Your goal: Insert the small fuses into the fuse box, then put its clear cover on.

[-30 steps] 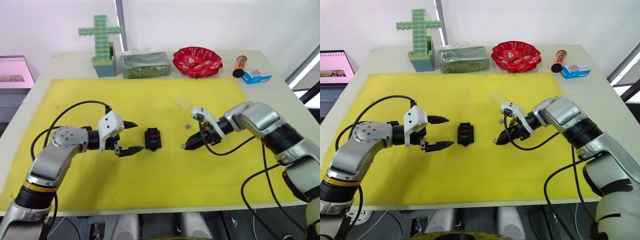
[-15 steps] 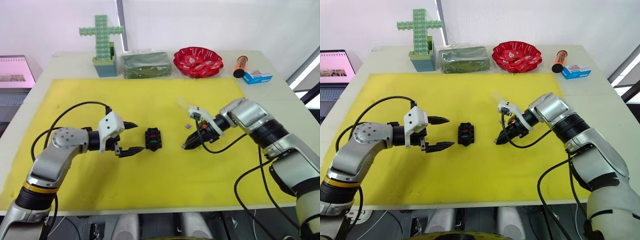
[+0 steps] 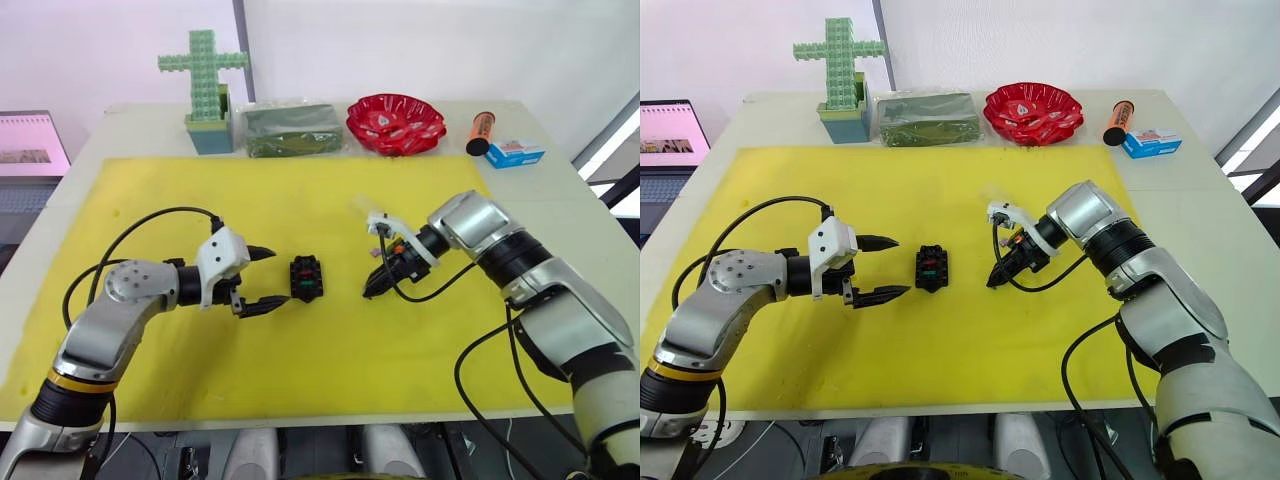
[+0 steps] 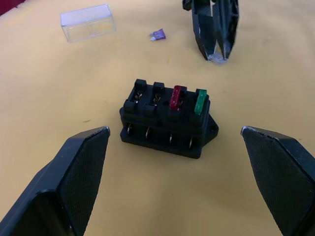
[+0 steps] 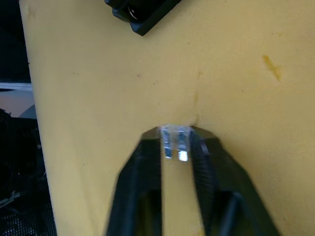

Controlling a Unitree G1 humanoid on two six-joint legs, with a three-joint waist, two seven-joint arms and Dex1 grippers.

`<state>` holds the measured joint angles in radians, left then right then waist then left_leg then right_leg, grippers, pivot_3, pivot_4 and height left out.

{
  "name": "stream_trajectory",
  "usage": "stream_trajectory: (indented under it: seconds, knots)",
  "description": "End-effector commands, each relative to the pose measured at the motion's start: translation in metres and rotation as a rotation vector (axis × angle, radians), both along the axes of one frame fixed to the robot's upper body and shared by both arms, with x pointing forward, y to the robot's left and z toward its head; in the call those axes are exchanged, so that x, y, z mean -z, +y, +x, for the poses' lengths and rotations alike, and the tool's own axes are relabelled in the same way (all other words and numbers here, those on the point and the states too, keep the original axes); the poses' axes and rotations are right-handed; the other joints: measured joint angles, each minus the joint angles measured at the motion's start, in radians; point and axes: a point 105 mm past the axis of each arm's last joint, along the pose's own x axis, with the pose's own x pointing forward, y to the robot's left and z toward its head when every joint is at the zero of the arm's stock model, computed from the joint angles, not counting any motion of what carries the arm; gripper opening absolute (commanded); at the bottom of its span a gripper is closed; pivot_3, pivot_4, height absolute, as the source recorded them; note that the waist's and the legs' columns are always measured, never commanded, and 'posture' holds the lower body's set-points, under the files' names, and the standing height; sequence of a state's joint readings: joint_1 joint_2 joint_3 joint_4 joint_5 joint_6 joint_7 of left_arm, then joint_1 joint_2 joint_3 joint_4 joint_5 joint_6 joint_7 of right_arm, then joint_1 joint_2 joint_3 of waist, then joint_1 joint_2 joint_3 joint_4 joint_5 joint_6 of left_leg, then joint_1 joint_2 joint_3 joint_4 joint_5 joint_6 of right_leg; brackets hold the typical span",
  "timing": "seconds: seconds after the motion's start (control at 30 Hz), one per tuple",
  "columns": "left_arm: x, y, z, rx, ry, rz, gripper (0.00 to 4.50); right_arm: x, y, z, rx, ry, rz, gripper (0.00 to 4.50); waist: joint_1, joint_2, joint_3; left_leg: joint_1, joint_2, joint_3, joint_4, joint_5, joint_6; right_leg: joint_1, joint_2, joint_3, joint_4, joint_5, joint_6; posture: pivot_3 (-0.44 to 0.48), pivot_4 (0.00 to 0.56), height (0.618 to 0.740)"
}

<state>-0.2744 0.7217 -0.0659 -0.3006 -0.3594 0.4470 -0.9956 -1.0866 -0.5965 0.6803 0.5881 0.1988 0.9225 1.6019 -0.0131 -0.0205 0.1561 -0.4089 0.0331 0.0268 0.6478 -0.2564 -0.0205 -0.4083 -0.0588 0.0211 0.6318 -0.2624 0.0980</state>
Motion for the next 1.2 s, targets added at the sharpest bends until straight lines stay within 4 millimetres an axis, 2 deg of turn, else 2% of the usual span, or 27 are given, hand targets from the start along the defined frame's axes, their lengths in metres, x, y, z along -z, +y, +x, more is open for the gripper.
stream_trajectory:
  seconds: [0.03,0.17,0.33,0.43,0.57,0.7,0.83,0.97,1.07,1.2]
  knots:
    - [-0.009,-0.002,-0.003,0.011,-0.044,-0.003,4.5,-0.01,0.004,0.002,-0.018,-0.027,0.017,0.04,0.0,0.0,0.0,0.0,0.0,0.0,0.0,0.0,0.0,0.0,0.0,0.0,0.0,0.0,0.0,0.0,0.15,0.74]
    - [-0.01,-0.002,-0.002,0.007,-0.047,-0.002,4.5,-0.016,0.002,0.004,0.01,-0.026,0.034,0.04,0.0,0.0,0.0,0.0,0.0,0.0,0.0,0.0,0.0,0.0,0.0,0.0,0.0,0.0,0.0,0.0,0.15,0.74]
    - [-0.009,-0.002,-0.002,0.008,-0.048,0.0,4.5,-0.039,0.0,-0.001,0.091,-0.009,0.124,0.04,0.001,0.0,0.0,0.0,0.0,0.0,0.0,0.0,0.0,0.0,0.0,0.0,0.0,0.0,0.0,0.0,0.15,0.74]
    - [-0.009,0.0,-0.003,0.005,-0.049,0.001,4.5,-0.062,0.003,-0.007,0.218,-0.01,0.23,0.04,0.002,0.0,0.0,0.0,0.0,-0.001,0.0,0.0,0.0,0.0,0.0,0.0,0.0,0.0,0.0,0.0,0.15,0.74]
    - [-0.008,0.001,-0.005,-0.001,-0.049,0.001,4.5,-0.072,0.002,-0.02,0.352,-0.043,0.289,0.04,0.003,0.0,0.0,0.0,0.0,-0.002,0.0,0.0,0.0,0.0,-0.001,0.0,0.0,0.0,0.0,0.0,0.15,0.74]
    - [-0.007,0.002,-0.006,-0.002,-0.047,0.001,4.5,-0.064,-0.002,-0.024,0.47,-0.088,0.358,0.04,0.003,0.0,0.0,0.0,0.0,-0.002,0.0,0.0,0.0,0.001,-0.002,0.0,0.0,0.0,0.0,0.0,0.15,0.74]
    - [-0.007,0.001,-0.005,0.003,-0.046,0.0,4.5,-0.033,-0.003,-0.032,0.647,-0.126,0.399,0.04,0.003,-0.002,-0.001,0.0,-0.001,-0.002,0.0,0.0,0.0,0.002,-0.002,-0.001,0.0,0.0,0.0,0.0,0.15,0.74]
    - [-0.007,0.0,-0.004,0.01,-0.046,0.0,4.5,-0.008,-0.002,-0.035,0.898,-0.14,0.417,0.04,-0.001,-0.001,-0.001,0.0,-0.001,-0.002,-0.001,0.0,0.0,0.001,-0.002,0.0,0.0,0.0,0.0,0.0,0.15,0.74]
    - [-0.008,0.0,-0.003,0.012,-0.047,0.003,4.5,0.0,0.0,-0.045,0.926,-0.122,0.403,0.04,-0.002,0.0,-0.001,0.0,0.0,-0.002,-0.001,0.0,0.0,0.001,-0.002,0.0,0.001,0.0,0.0,0.0,0.15,0.74]
    - [-0.007,0.001,-0.004,0.019,-0.044,0.013,4.5,0.01,-0.006,-0.05,1.024,-0.099,0.358,0.04,-0.001,-0.001,-0.001,0.0,0.0,-0.002,-0.001,0.0,0.0,0.001,-0.002,0.0,0.0,0.0,0.0,0.0,0.15,0.74]
